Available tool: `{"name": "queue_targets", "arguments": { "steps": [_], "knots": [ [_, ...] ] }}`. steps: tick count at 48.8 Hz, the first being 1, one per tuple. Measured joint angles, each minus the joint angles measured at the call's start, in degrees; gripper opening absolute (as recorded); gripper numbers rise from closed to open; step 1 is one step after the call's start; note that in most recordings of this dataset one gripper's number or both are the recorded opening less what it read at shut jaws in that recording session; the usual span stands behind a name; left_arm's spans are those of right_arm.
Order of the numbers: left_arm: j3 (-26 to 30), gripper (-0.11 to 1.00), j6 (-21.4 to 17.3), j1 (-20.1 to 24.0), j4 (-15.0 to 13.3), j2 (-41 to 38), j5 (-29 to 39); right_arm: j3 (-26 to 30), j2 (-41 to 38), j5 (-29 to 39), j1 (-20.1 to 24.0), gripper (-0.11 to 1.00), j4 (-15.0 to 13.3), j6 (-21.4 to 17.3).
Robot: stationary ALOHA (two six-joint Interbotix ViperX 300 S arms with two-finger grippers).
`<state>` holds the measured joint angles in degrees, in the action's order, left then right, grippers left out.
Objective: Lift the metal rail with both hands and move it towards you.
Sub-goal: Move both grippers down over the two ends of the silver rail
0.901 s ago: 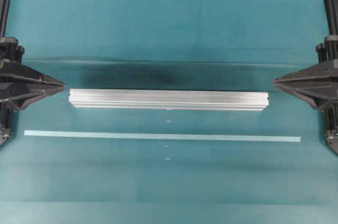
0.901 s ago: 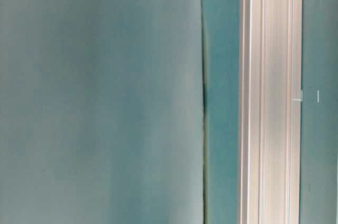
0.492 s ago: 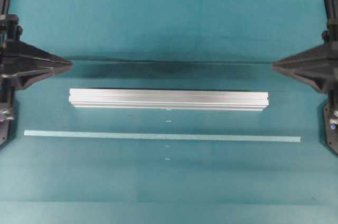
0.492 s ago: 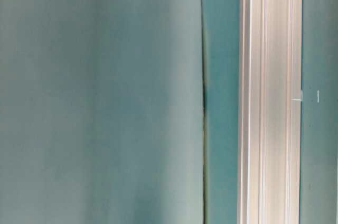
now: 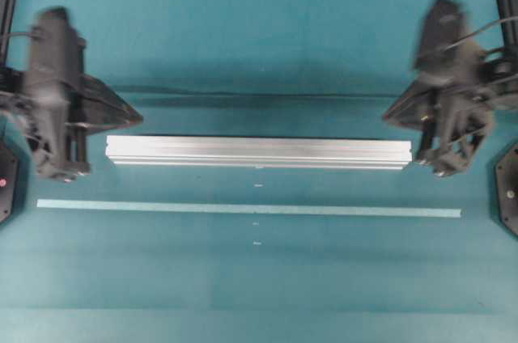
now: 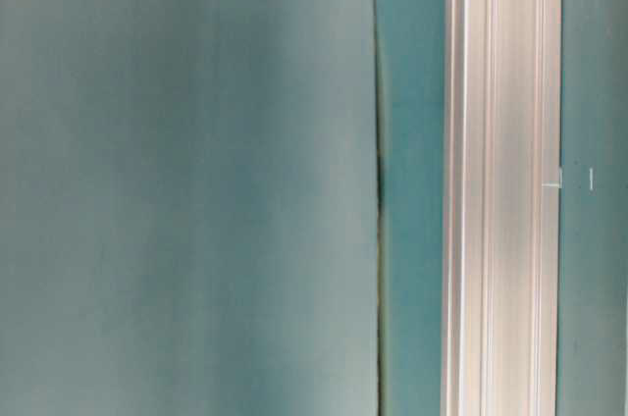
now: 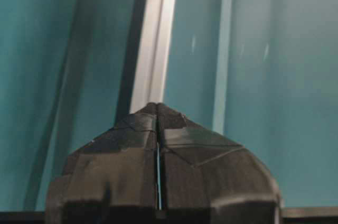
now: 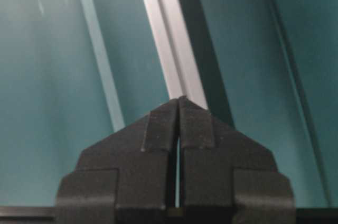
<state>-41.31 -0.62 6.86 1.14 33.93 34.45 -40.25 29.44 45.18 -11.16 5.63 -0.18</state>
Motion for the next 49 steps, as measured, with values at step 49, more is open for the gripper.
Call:
{"name": "queue_targets", "arguments": {
  "steps": [49],
  "knots": [
    [7.47,-0.03,-7.29,2.37,0.44,-17.40,10.11,10.63,-21.01,9.49,1.23,0.03,0.00,9.67]
  ]
}}
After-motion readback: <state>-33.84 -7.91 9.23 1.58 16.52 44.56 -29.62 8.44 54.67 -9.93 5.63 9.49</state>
